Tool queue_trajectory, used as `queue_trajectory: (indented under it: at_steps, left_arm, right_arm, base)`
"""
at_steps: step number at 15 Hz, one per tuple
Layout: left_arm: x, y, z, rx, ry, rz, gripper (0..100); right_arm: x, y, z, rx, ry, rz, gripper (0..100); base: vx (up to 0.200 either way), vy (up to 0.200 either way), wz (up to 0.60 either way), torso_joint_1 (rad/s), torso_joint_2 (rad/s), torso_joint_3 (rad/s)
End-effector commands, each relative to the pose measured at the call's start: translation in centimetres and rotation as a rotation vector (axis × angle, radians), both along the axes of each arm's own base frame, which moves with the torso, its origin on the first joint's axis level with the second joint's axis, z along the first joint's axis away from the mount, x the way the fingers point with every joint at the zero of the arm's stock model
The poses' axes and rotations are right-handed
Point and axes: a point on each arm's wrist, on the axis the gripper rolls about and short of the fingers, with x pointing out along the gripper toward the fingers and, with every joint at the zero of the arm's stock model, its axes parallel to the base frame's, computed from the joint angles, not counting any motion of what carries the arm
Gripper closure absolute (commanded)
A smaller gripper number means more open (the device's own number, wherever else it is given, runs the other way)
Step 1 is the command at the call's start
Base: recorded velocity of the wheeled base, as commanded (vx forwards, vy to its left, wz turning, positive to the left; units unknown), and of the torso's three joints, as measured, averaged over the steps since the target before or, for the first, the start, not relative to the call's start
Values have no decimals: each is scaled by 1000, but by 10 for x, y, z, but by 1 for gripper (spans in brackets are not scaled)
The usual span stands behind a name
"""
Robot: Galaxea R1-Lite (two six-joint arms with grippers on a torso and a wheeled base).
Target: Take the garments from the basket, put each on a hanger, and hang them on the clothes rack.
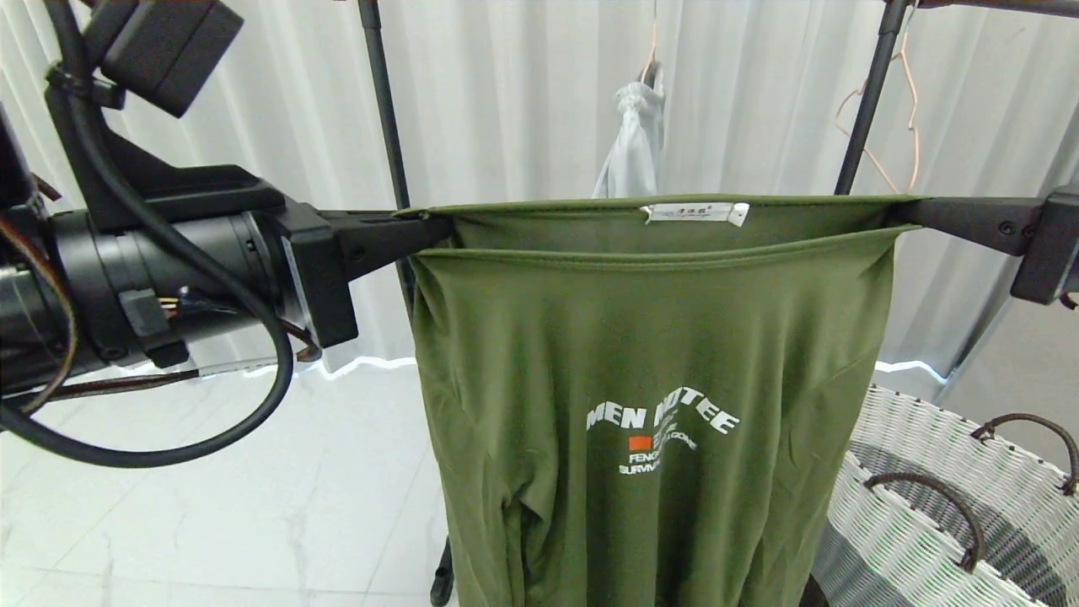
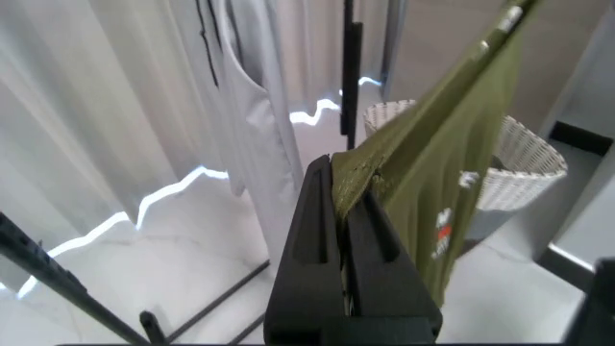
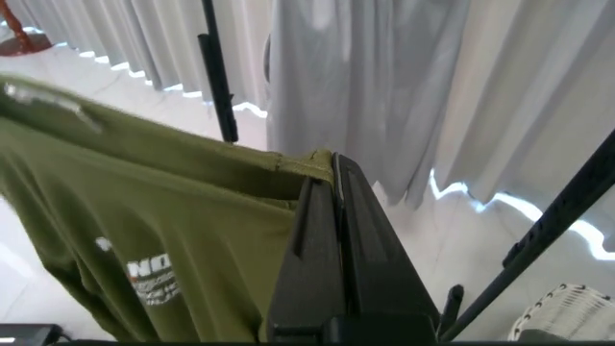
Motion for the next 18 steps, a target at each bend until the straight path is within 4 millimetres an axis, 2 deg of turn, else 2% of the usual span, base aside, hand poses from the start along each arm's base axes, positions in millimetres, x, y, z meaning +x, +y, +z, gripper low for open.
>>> queue_trajectory:
  at_steps: [1, 4, 5, 11, 16, 18]
  left_arm:
    - [9, -5, -2, 8, 9, -1, 100]
    - [6, -8, -2, 9, 10, -20, 100]
    - [6, -8, -1, 7, 5, -20, 100]
    - [9, -6, -1, 6, 6, -3, 100]
    - [17, 12, -2, 9, 8, 83, 100]
    - [17, 18, -5, 14, 14, 115, 100]
  right_arm:
    - [-3, -1, 0, 1, -1, 4, 100]
    - [-4, -2, -1, -5, 0, 8, 100]
    - [-4, -1, -1, -9, -3, 16, 0]
    - [-14, -6, -15, -26, 16, 41, 0]
    - [-39, -18, -10, 15, -27, 83, 0]
    - [-38, -23, -17, -1, 1, 41, 0]
  base:
    - [0, 0, 0, 0, 0, 0]
    - [0, 0, 0, 0, 0, 0]
    - [0, 0, 0, 0, 0, 0]
    - [0, 0, 0, 0, 0, 0]
    - [0, 0, 0, 0, 0, 0]
    - [0, 0, 0, 0, 0, 0]
